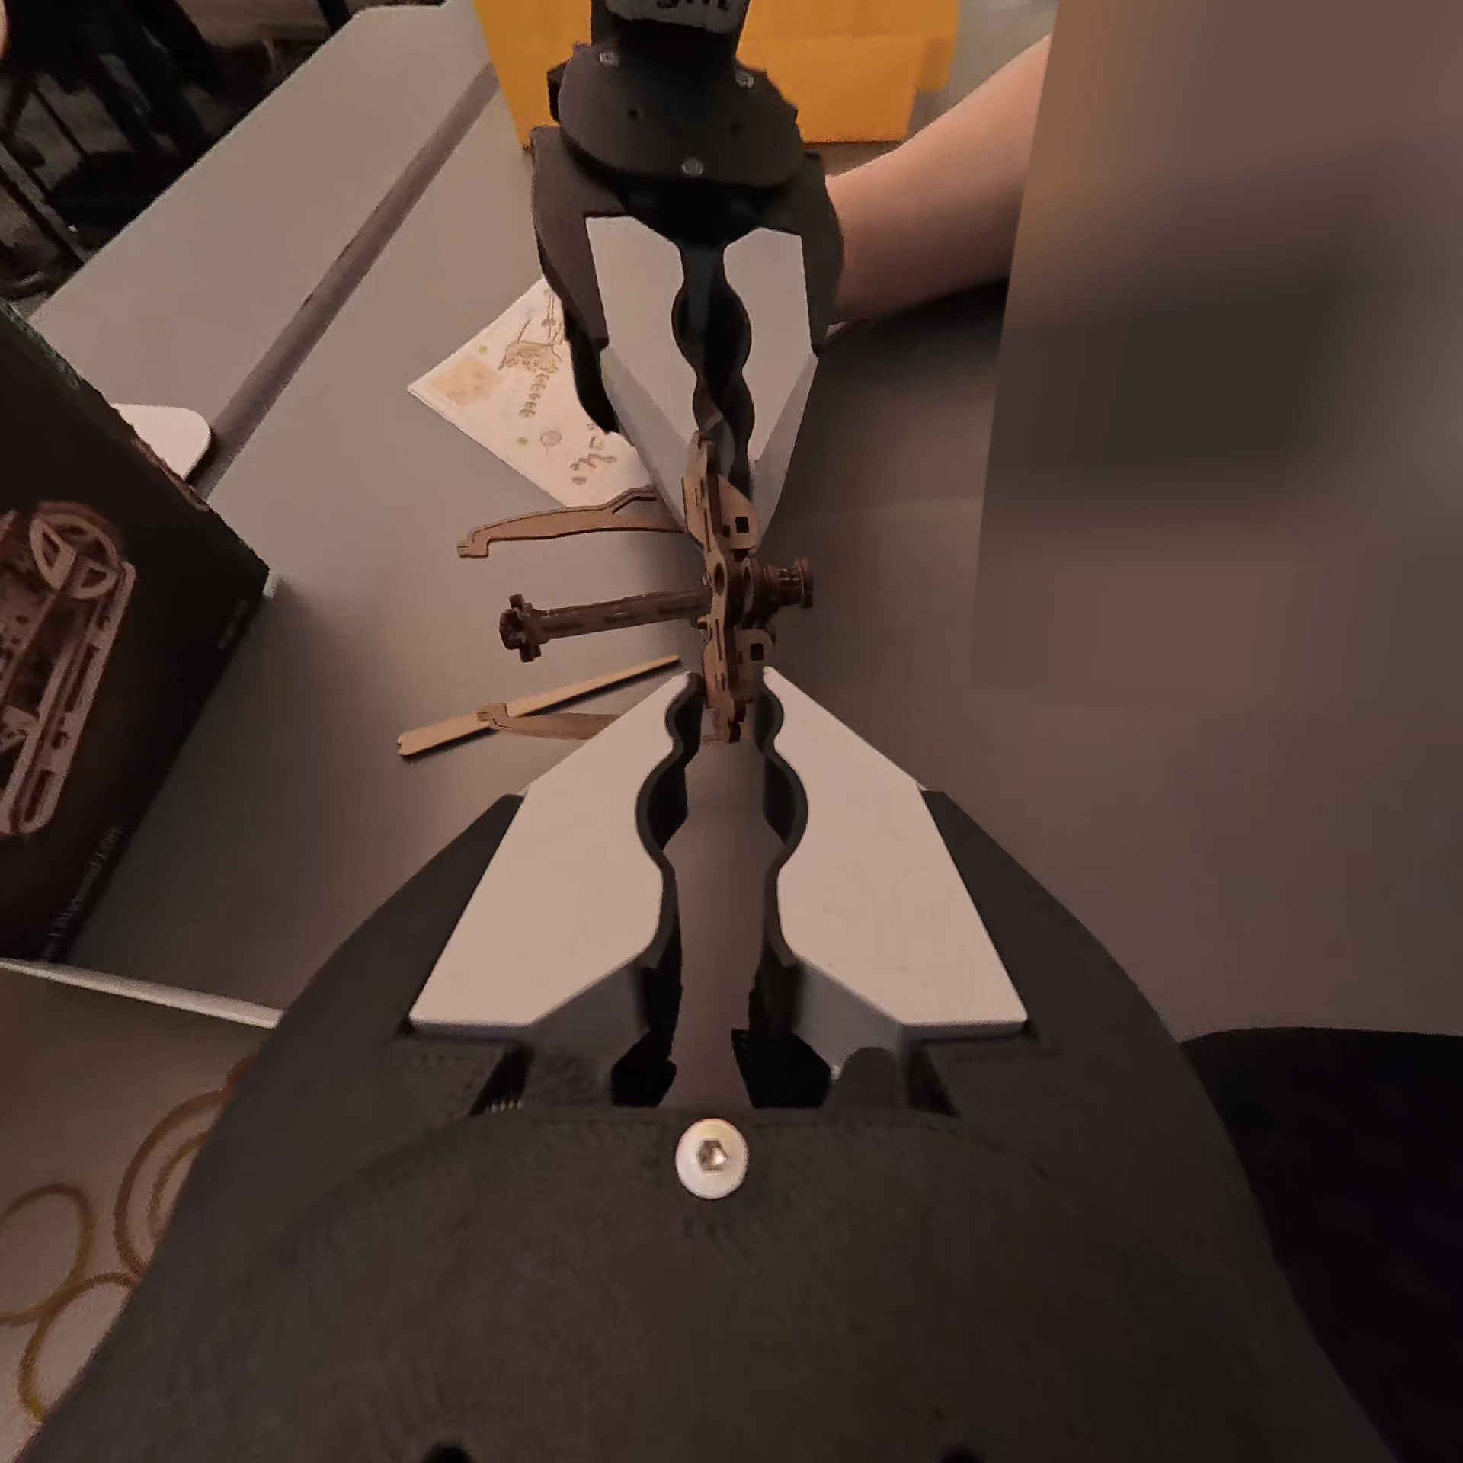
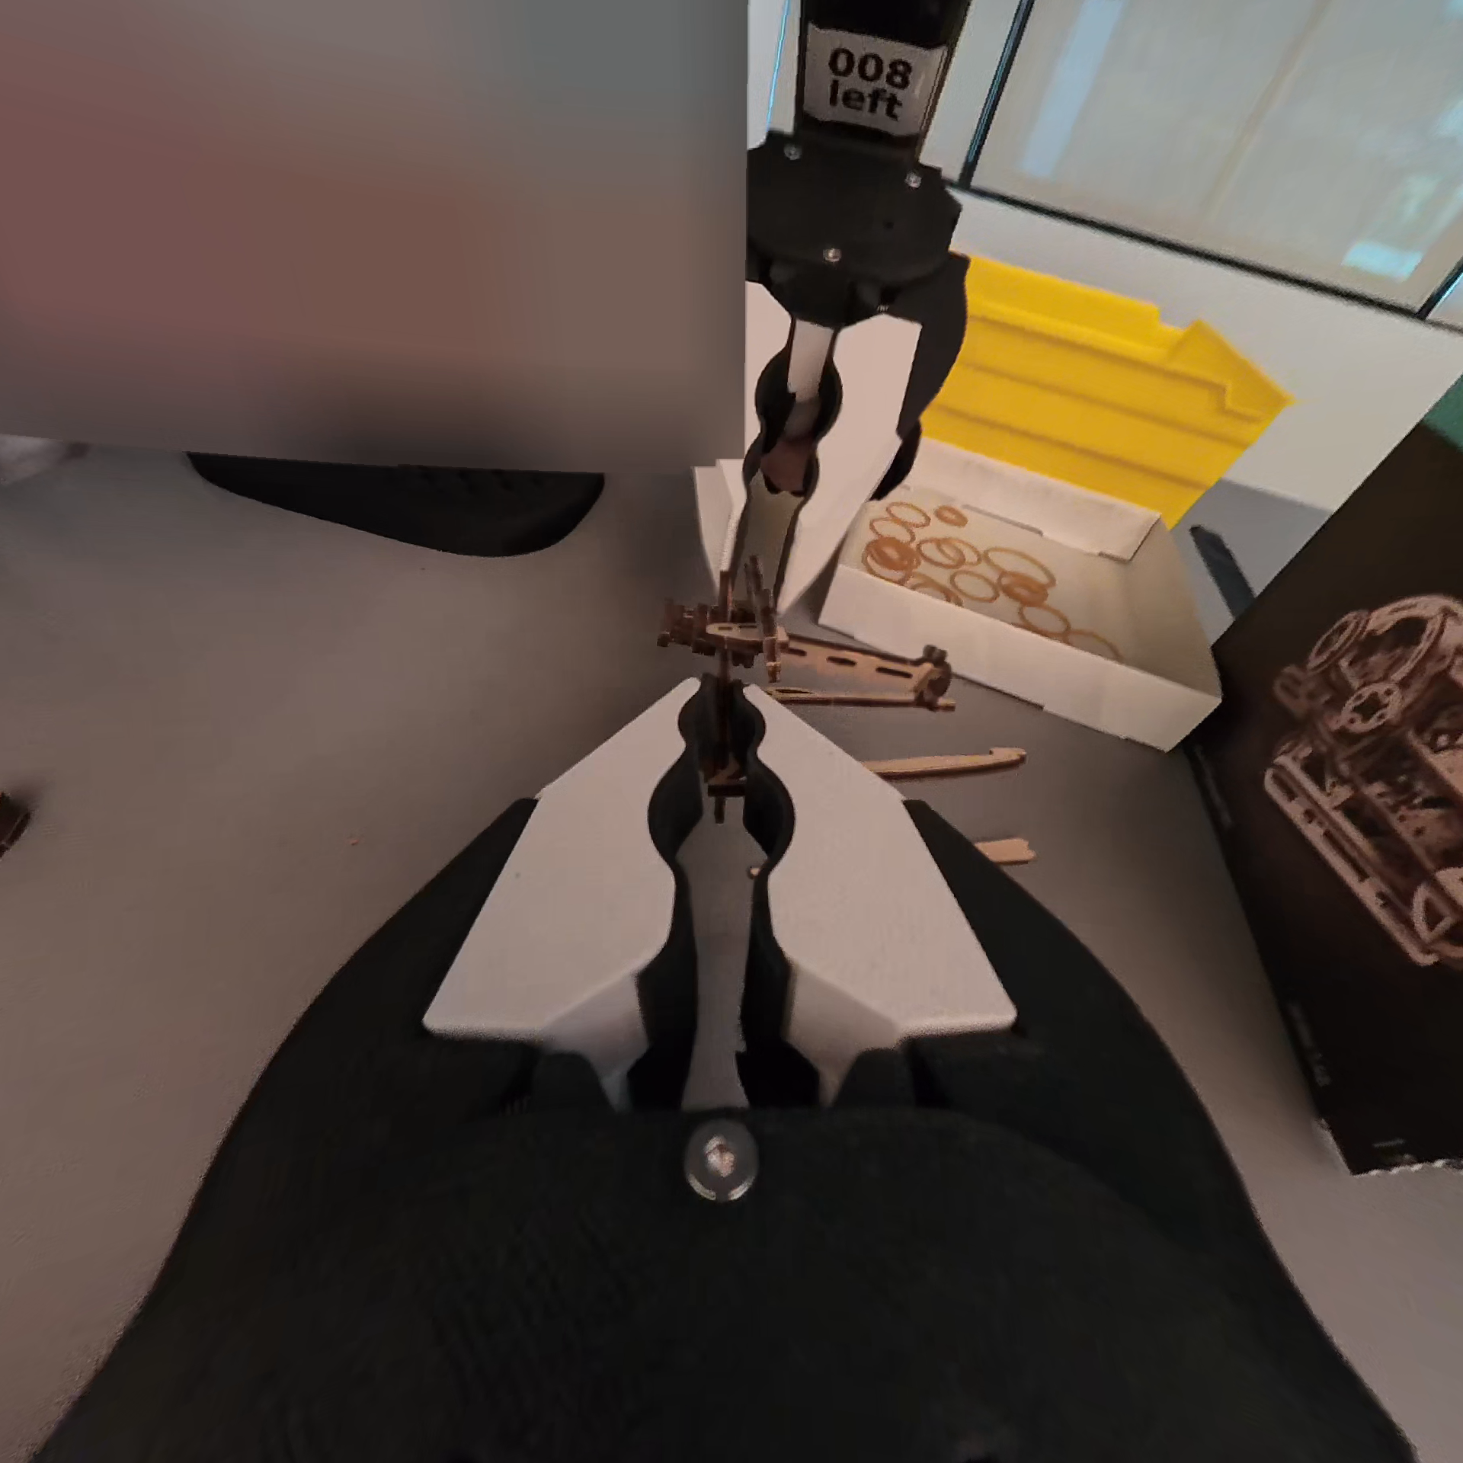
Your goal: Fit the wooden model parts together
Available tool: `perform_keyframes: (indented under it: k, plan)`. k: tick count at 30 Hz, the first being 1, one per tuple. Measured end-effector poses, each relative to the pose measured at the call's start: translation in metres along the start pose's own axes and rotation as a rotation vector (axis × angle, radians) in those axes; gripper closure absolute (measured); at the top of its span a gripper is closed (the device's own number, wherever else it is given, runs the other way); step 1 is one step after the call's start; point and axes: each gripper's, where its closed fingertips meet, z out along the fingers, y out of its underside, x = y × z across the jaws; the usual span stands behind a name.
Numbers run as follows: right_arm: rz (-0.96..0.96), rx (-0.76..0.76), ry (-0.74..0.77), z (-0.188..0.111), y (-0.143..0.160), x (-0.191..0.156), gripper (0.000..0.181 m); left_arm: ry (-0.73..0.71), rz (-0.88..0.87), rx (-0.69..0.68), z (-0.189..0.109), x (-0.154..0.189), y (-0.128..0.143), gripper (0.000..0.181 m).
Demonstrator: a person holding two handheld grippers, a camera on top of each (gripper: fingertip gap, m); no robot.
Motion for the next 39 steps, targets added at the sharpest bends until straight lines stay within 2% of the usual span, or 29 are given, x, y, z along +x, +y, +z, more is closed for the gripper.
perform_keyframes:
  k: [5,10,14,18,22,27,33,36,39]
  plan:
    - [-0.066,0.018,0.015,-0.003,-0.006,-0.001,0.18,-0.016,0.041,0.024,-0.008,0.003,-0.013,0.175]
    - [-0.033,0.031,0.003,-0.005,-0.007,-0.001,0.18,-0.035,0.042,0.005,-0.007,0.003,-0.013,0.18]
    - [0.069,0.038,-0.045,-0.005,-0.006,-0.003,0.181,-0.014,-0.027,-0.04,-0.002,0.003,-0.006,0.177]
    - [0.262,-0.007,-0.082,-0.003,0.006,0.003,0.18,-0.022,-0.12,-0.092,0.007,-0.001,0.007,0.181]
    - [0.362,-0.022,-0.099,-0.003,0.01,0.008,0.18,0.012,-0.29,-0.09,0.012,-0.005,0.012,0.181]
    - [0.411,-0.028,-0.015,-0.009,0.015,0.023,0.157,0.016,-0.438,-0.072,0.012,-0.013,0.019,0.181]
    - [0.288,-0.111,0.132,-0.02,0.012,0.031,0.155,-0.033,-0.505,-0.097,0.014,-0.018,0.024,0.181]
    - [0.208,-0.195,0.176,-0.018,0.006,0.028,0.154,-0.048,-0.494,-0.096,0.015,-0.017,0.021,0.18]
    - [0.209,-0.24,0.222,-0.016,0.006,0.028,0.153,-0.075,-0.463,-0.11,0.014,-0.019,0.022,0.177]
